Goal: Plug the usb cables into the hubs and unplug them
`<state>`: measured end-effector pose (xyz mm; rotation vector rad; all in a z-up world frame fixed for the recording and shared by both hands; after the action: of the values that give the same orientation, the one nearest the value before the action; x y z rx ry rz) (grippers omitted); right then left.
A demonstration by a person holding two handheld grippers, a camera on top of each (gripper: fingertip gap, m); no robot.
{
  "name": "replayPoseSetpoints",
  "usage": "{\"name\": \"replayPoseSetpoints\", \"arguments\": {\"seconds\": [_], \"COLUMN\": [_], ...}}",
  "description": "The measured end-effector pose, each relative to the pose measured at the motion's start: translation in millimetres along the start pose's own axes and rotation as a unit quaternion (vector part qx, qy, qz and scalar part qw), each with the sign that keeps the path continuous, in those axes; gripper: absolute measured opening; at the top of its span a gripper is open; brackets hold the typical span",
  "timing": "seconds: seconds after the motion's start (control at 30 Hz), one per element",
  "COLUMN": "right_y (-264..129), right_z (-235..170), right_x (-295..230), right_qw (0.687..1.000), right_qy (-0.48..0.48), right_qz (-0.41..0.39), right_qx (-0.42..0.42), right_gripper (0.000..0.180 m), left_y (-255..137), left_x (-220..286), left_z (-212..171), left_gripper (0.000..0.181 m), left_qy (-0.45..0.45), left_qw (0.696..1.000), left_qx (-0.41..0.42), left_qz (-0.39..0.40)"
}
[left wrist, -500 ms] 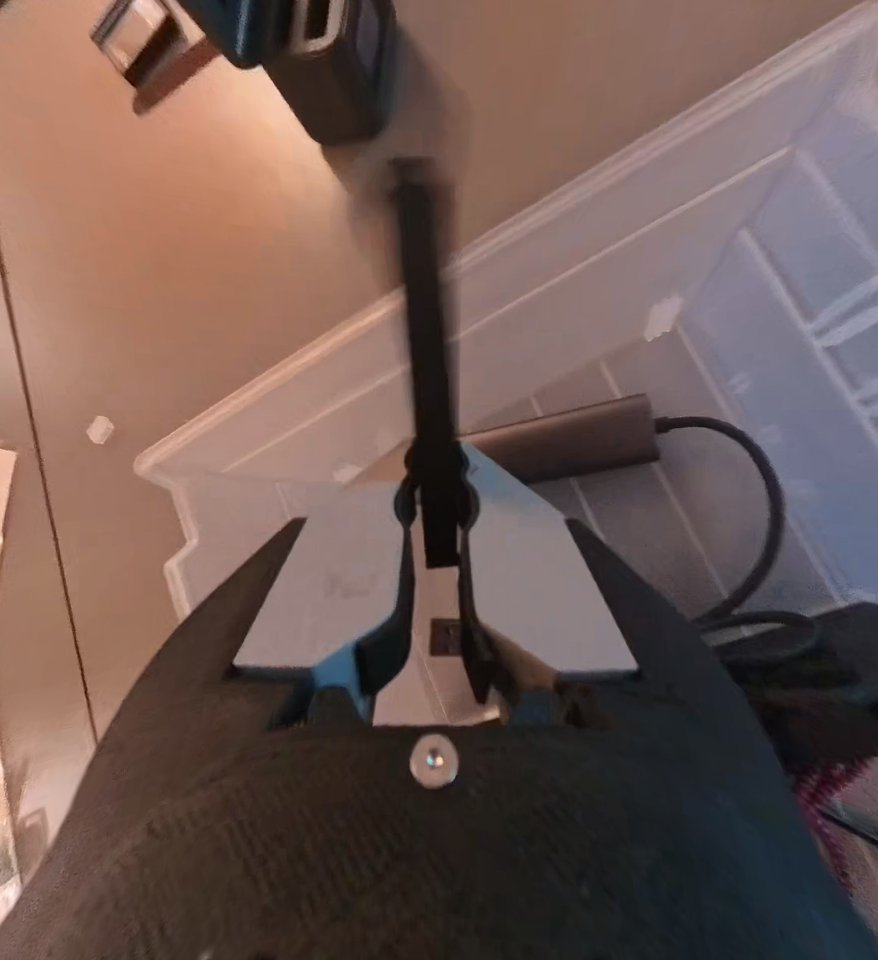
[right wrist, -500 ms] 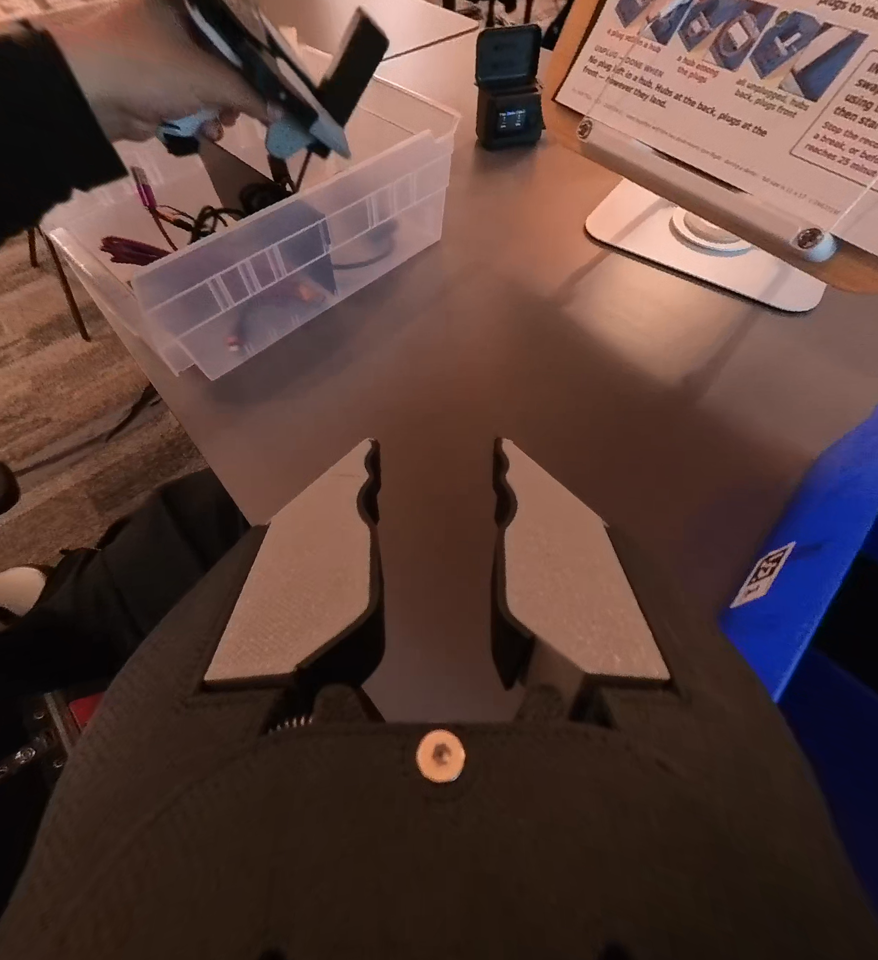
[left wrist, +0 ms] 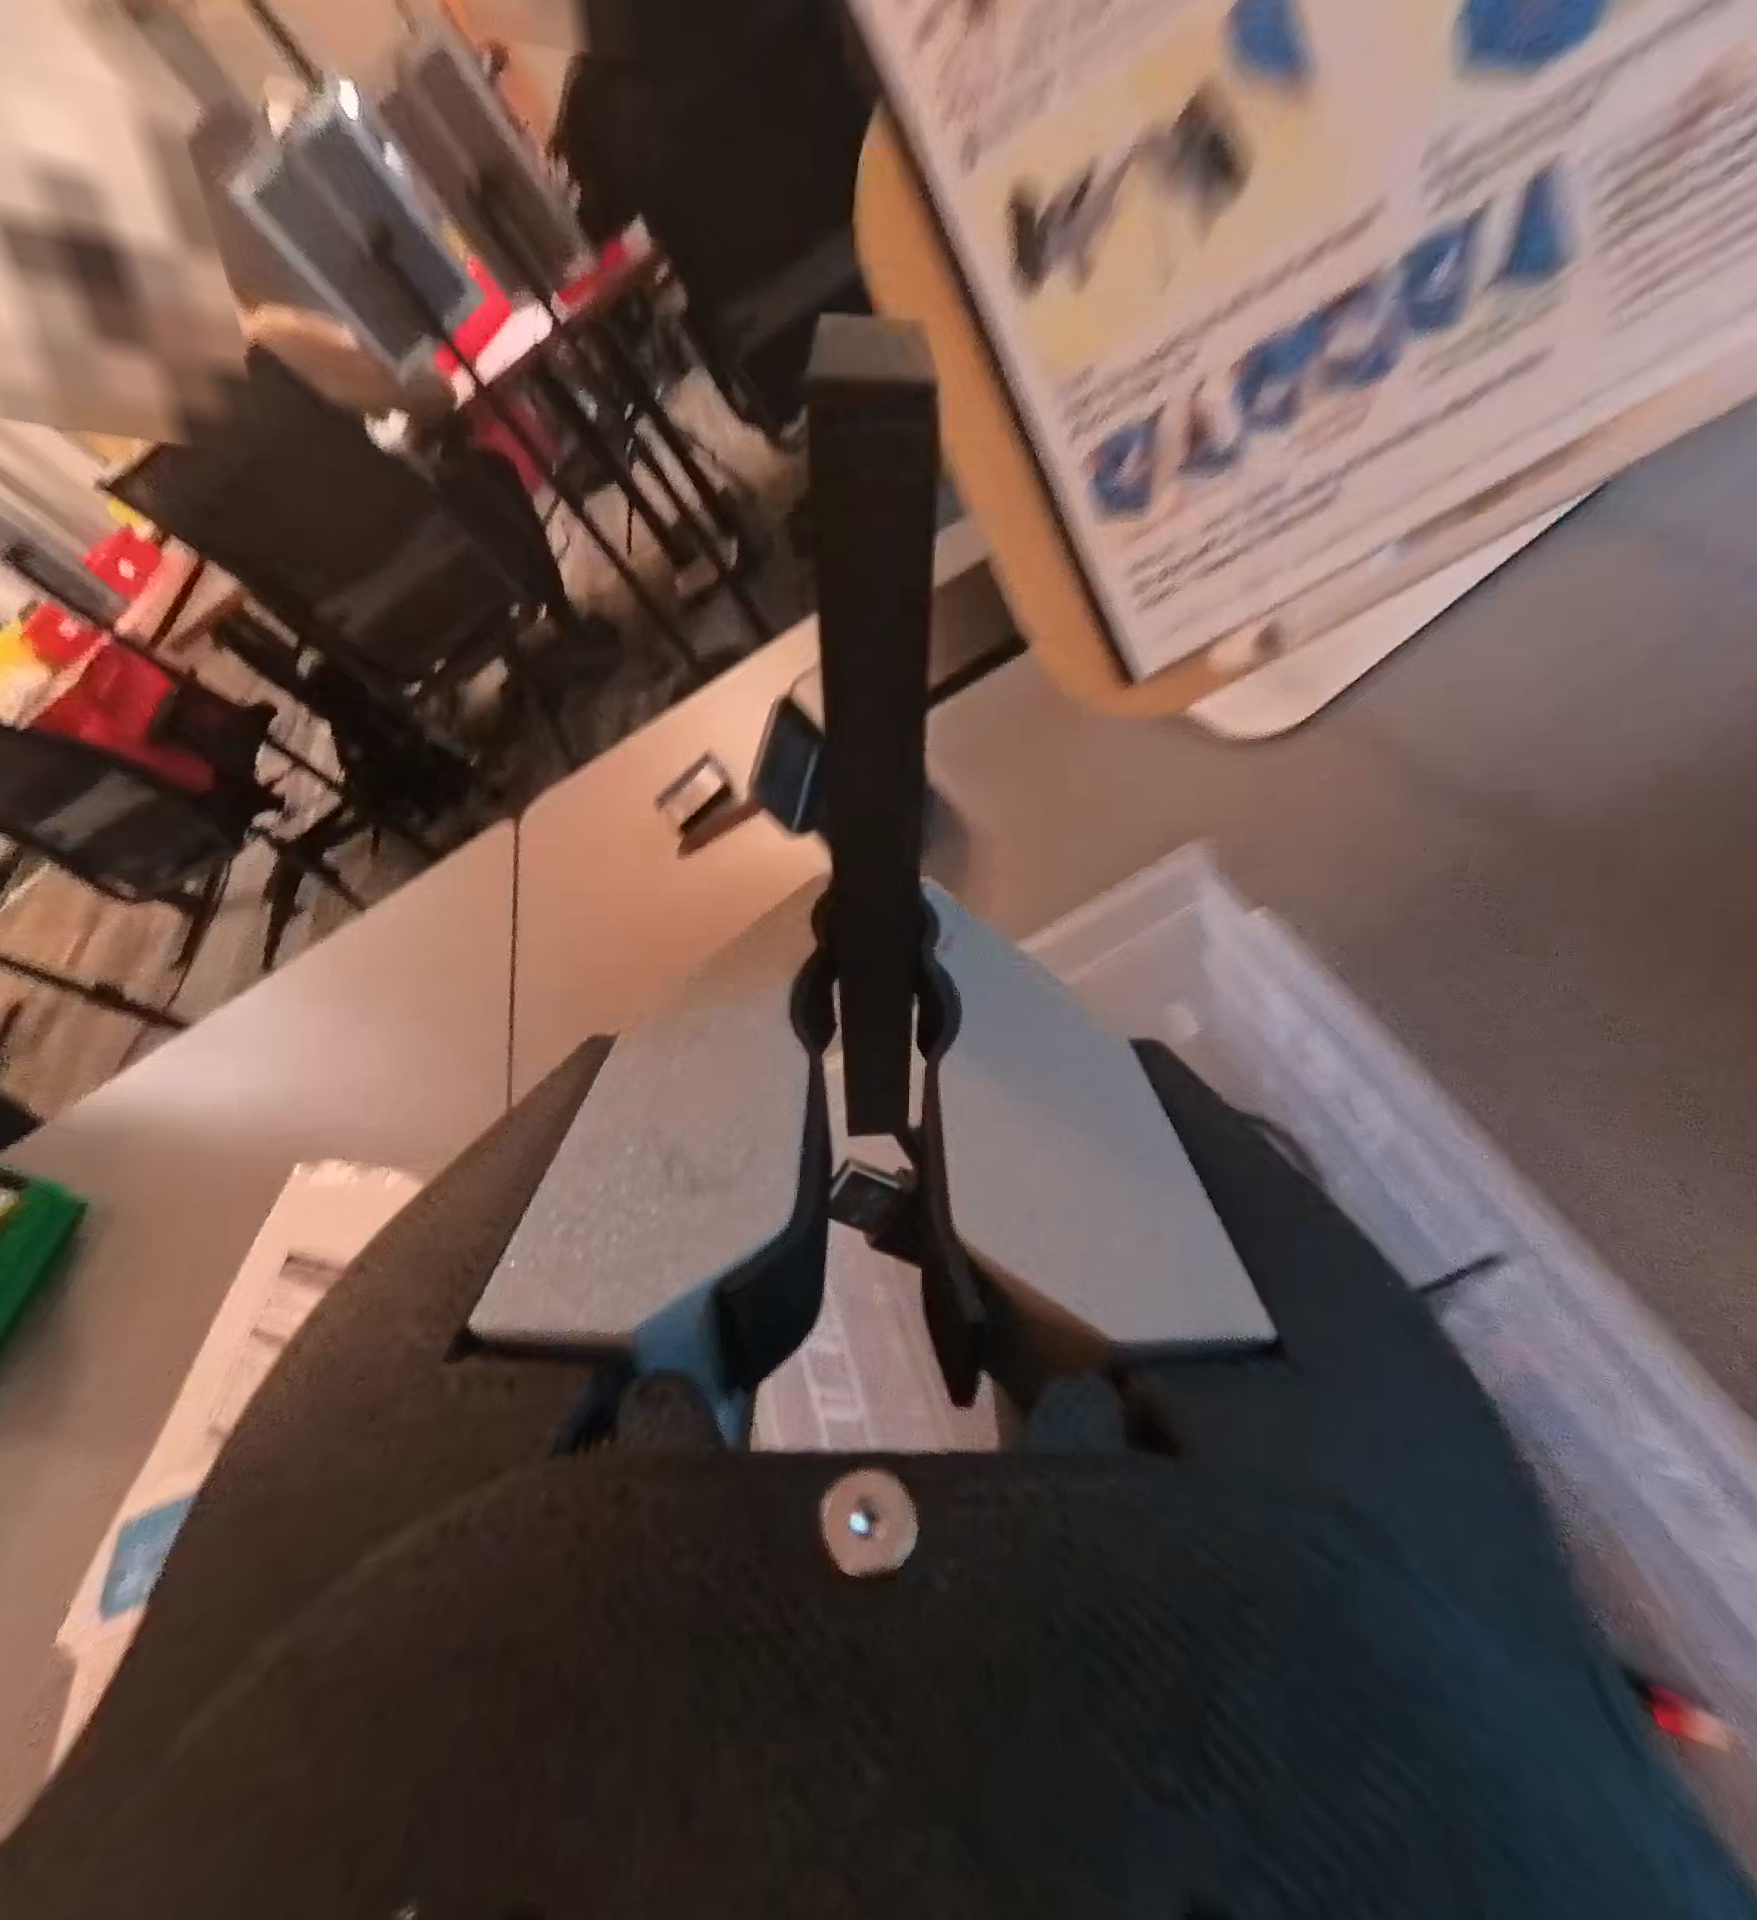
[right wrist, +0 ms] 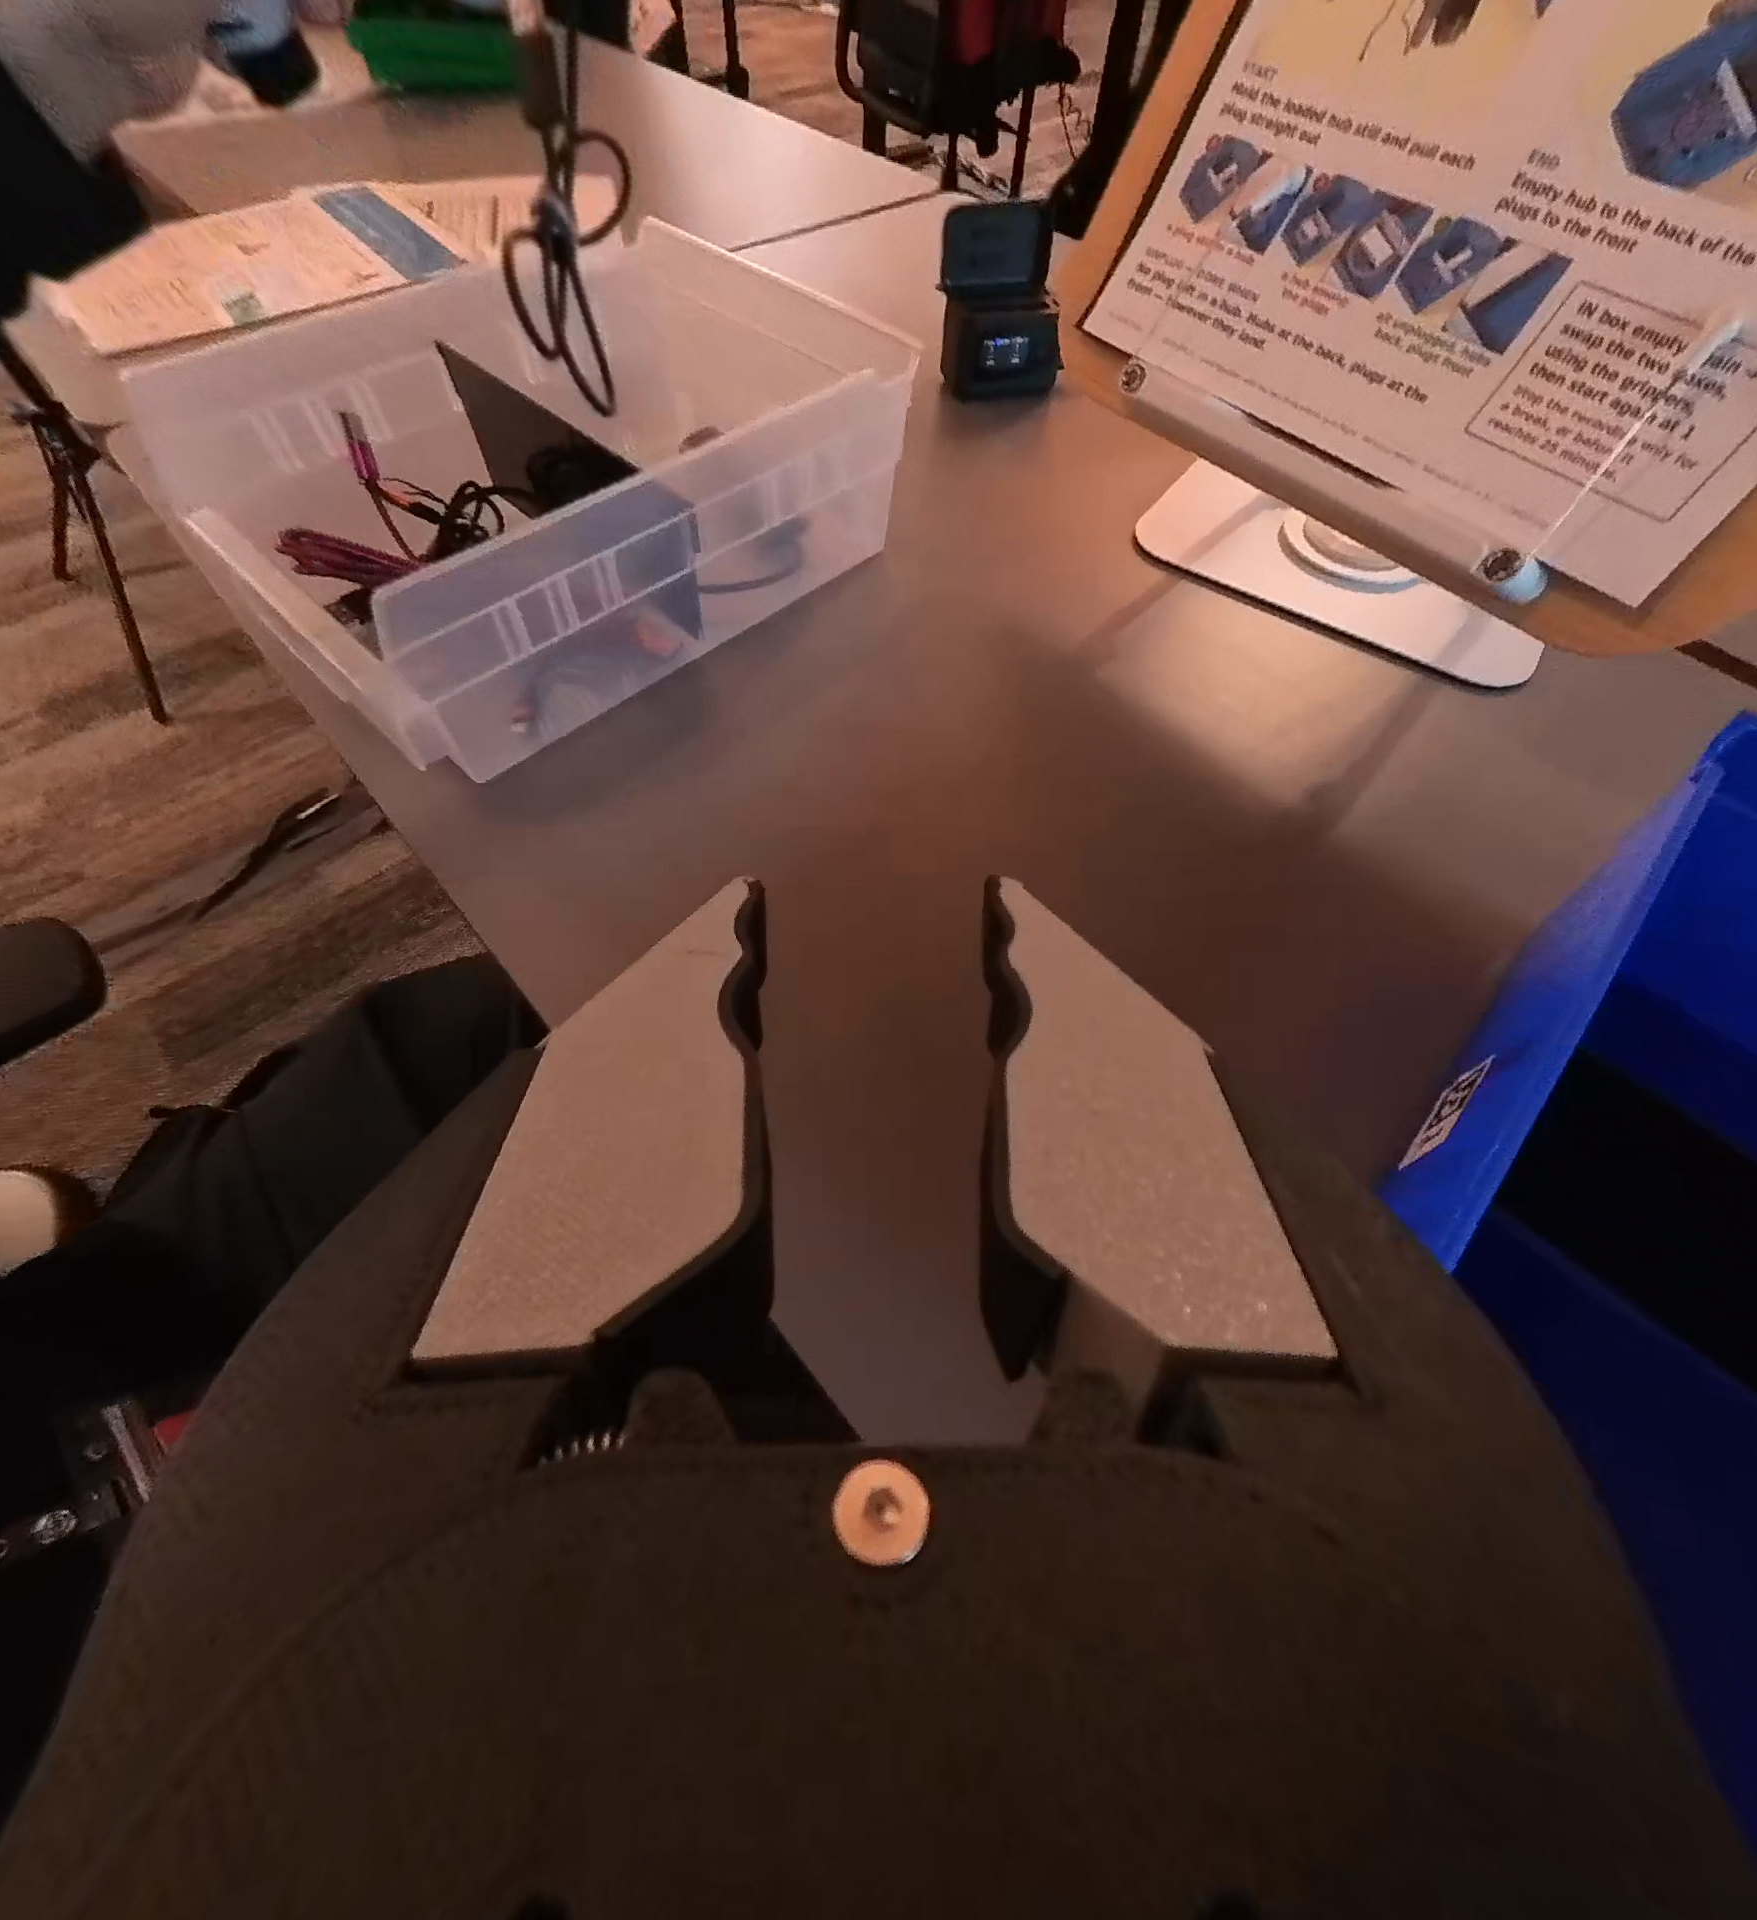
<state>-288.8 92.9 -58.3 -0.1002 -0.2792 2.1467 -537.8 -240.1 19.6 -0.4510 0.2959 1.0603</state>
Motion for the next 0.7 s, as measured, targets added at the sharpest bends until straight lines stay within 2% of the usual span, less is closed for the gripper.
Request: {"name": "replayPoseSetpoints", "arguments": {"seconds": [0.17, 0.3, 0.53, 0.7], "right_y": [-9, -20, -38, -41], "right_z": [6, 12, 19, 20], "right_x": [-8, -11, -10, -5], "right_qw": [1.0, 1.0, 0.999, 0.998], "right_qy": [-0.01, -0.014, -0.023, -0.02], "right_qz": [-0.002, -0.005, -0.016, -0.017], "right_qx": [0.01, 0.025, 0.044, 0.048], "right_gripper": [0.039, 0.038, 0.038, 0.038], "left_y": [-20, -20, 4, 21], "left_x": [46, 101, 195, 233], "left_z": [53, 64, 32, -2], "left_gripper": [0.008, 0.008, 0.008, 0.009], "left_qy": [-0.001, -0.021, 0.002, 0.013], "left_qw": [0.996, 0.983, 0.969, 0.96], "left_qx": [0.056, 0.065, 0.022, -0.027], "left_qz": [-0.075, -0.168, -0.244, -0.277]}}
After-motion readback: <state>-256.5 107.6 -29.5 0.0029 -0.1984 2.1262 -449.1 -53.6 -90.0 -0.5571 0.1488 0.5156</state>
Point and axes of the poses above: each gripper's, where its closed fingertips meet, y out along the fingers, z out of its top, x = y × z across the jaws, the point moved 9 cm from there along -y, back along the fingers, and after that the axes turned 11 degrees about x, right-handed, at the moved point
